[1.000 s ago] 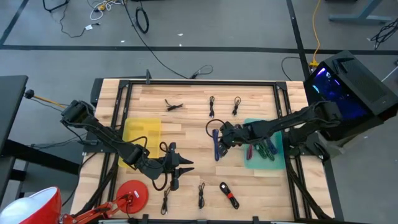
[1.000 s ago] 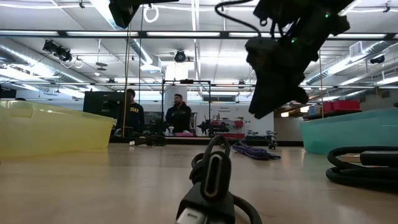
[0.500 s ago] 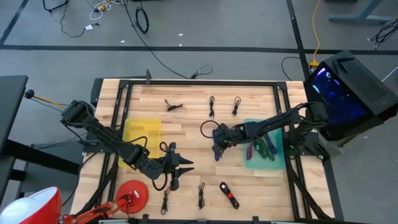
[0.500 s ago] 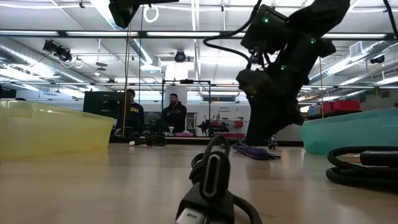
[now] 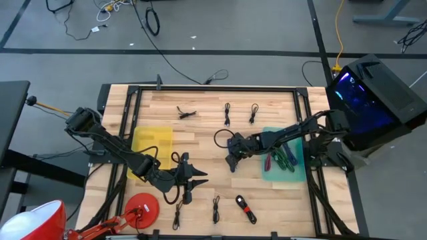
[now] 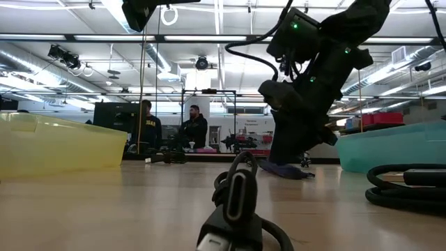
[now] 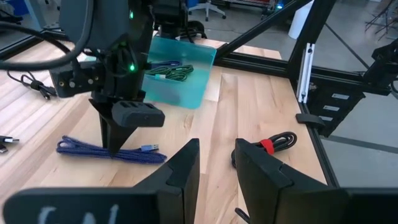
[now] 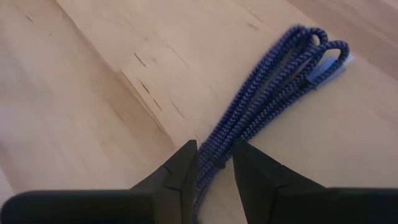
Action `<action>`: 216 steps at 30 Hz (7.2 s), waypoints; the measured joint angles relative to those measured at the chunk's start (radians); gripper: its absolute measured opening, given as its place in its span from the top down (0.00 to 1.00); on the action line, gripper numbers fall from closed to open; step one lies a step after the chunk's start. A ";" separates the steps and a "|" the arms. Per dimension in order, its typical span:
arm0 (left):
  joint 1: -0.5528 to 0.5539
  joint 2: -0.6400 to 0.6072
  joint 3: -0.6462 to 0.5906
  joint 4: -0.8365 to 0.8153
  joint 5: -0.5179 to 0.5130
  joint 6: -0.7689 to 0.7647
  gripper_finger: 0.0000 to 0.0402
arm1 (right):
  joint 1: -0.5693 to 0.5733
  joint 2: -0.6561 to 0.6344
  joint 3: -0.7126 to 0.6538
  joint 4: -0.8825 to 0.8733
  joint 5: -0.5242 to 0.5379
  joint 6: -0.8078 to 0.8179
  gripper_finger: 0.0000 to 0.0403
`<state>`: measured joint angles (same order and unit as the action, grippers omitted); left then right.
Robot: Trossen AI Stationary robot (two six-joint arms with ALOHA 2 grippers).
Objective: Pick & Place USB Port
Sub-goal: Put the purple and white charger cable into the light green bin, then put the black charger cable into the yellow bin
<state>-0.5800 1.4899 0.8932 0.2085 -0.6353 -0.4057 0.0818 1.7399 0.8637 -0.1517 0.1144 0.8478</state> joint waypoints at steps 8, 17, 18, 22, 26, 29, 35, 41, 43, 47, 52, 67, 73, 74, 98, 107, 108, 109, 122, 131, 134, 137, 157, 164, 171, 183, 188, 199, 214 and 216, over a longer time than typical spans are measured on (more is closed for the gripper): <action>0.000 0.000 0.000 -0.002 0.000 0.000 0.73 | 0.000 0.064 0.003 0.066 -0.025 -0.005 0.73; 0.000 0.000 0.000 -0.004 0.000 0.000 0.73 | 0.007 0.092 0.005 0.028 -0.042 -0.007 0.90; 0.000 0.000 0.000 -0.004 0.000 0.000 0.73 | 0.008 0.092 0.005 0.026 -0.043 -0.007 0.94; 0.000 0.000 0.000 -0.005 0.000 0.000 0.73 | 0.008 0.082 0.002 0.050 -0.053 -0.021 0.97; 0.000 0.000 0.000 -0.005 0.000 0.000 0.73 | 0.008 0.040 0.032 0.009 -0.075 -0.052 0.98; 0.000 0.000 0.000 -0.006 0.000 0.000 0.73 | 0.014 -0.008 0.088 -0.072 -0.086 -0.086 0.99; 0.000 0.000 0.000 -0.008 0.000 -0.001 0.73 | 0.027 -0.121 0.201 -0.363 0.022 -0.097 0.99; 0.000 0.000 0.000 -0.026 0.000 -0.002 0.73 | 0.078 -0.299 0.231 -0.585 0.120 -0.036 0.99; -0.001 0.000 0.000 -0.027 0.000 -0.007 0.73 | 0.099 -0.370 0.234 -0.697 0.167 0.028 0.99; -0.001 0.000 0.000 -0.028 0.000 -0.010 0.73 | 0.163 -0.467 0.233 -0.920 0.240 0.187 0.99; -0.001 0.000 0.000 -0.029 0.000 -0.028 0.73 | 0.240 -0.523 0.233 -1.147 0.275 0.394 0.99; -0.002 0.002 0.000 -0.058 0.000 -0.048 0.73 | 0.303 -0.524 -0.047 -1.084 0.162 0.567 0.99; -0.002 0.002 0.000 -0.058 0.000 -0.051 0.73 | 0.303 -0.524 -0.111 -1.025 0.147 0.578 0.99; -0.002 0.002 0.000 -0.058 0.000 -0.054 0.73 | 0.303 -0.524 -0.117 -1.017 0.137 0.574 0.99; -0.002 0.002 0.000 -0.058 0.000 -0.055 0.73 | 0.302 -0.640 -0.100 -0.967 0.160 0.536 0.62; 0.000 0.002 0.000 -0.057 0.000 -0.054 0.73 | 0.234 -0.679 0.015 -0.806 0.381 0.351 0.68; 0.000 0.002 0.000 -0.057 0.000 -0.054 0.73 | 0.205 -0.678 0.017 -0.788 0.394 0.313 0.68; 0.000 0.002 0.000 -0.057 0.000 -0.054 0.73 | 0.165 -0.678 0.019 -0.777 0.404 0.283 0.69; 0.007 0.002 0.000 -0.056 -0.001 -0.012 0.73 | -0.388 -0.599 0.020 -0.506 0.146 -0.122 0.70; 0.067 0.002 0.000 -0.050 -0.008 0.050 0.73 | -0.571 -0.401 0.020 -0.416 -0.009 -0.302 0.70; 0.073 0.002 0.000 -0.050 0.016 0.050 0.73 | -0.629 -0.352 0.020 -0.422 -0.025 -0.329 0.70; 0.072 0.002 0.000 -0.050 0.027 0.050 0.73 | -0.670 -0.304 0.020 -0.404 -0.059 -0.356 0.70; 0.079 0.002 0.000 -0.066 0.030 0.052 0.73 | -0.752 -0.109 0.020 -0.330 -0.187 -0.387 0.70; 0.079 0.002 0.000 -0.083 0.030 0.052 0.73 | -0.746 -0.051 0.020 -0.280 -0.207 -0.346 0.70; 0.079 0.002 0.000 -0.088 0.030 0.052 0.73 | -0.727 0.016 0.023 -0.212 -0.207 -0.343 0.71; 0.080 0.002 0.000 -0.090 0.009 0.051 0.73 | -0.679 -0.035 0.014 -0.144 -0.368 -0.386 0.96; 0.086 0.002 0.000 -0.085 -0.015 0.030 0.73 | -0.541 -0.177 0.035 -0.056 -0.480 -0.430 0.96; 0.100 0.002 -0.001 0.110 -0.021 0.069 0.73 | -0.137 -0.465 0.058 -0.044 -0.280 -0.437 0.96; 0.154 0.102 -0.001 0.570 0.226 0.188 0.73 | 0.328 -0.512 0.058 0.254 0.069 -0.509 0.96; 0.174 0.133 -0.001 0.652 0.271 0.194 0.73 | 0.354 -0.511 0.058 0.262 0.088 -0.518 0.96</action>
<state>-0.4058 1.6229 0.8921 0.8604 -0.3645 -0.2122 0.4361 1.2285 0.9218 0.1104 0.2023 0.3303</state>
